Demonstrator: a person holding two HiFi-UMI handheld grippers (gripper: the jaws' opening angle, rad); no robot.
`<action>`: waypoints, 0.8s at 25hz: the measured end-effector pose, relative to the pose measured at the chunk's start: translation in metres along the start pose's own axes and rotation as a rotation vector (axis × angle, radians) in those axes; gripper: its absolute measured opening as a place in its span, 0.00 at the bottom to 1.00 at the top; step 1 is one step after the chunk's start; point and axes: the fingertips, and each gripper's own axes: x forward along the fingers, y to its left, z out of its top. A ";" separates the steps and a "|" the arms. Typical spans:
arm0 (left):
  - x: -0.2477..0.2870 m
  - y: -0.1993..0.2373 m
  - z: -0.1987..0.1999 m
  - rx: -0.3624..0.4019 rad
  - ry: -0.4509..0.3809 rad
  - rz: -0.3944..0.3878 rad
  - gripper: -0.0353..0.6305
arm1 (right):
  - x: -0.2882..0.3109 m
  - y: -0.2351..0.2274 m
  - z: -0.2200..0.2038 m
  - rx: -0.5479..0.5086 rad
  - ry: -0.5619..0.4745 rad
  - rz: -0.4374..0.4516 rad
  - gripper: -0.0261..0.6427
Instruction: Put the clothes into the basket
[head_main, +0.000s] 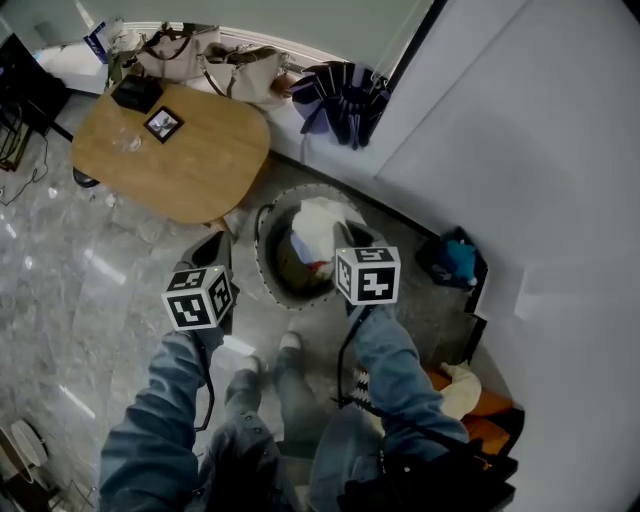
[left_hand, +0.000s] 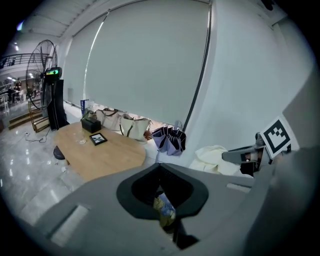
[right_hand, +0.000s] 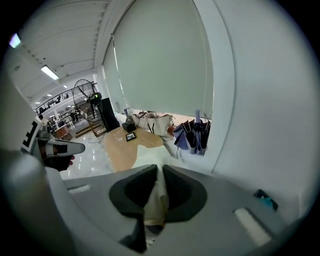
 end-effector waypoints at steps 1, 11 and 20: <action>0.002 0.000 -0.006 0.001 0.009 0.002 0.06 | 0.004 -0.001 -0.005 0.011 0.012 0.002 0.10; 0.002 -0.001 -0.035 -0.029 0.048 0.010 0.06 | 0.017 -0.007 -0.043 0.080 0.129 -0.002 0.35; -0.018 -0.021 -0.027 0.018 0.026 -0.068 0.06 | -0.029 -0.009 -0.044 0.129 0.065 -0.075 0.35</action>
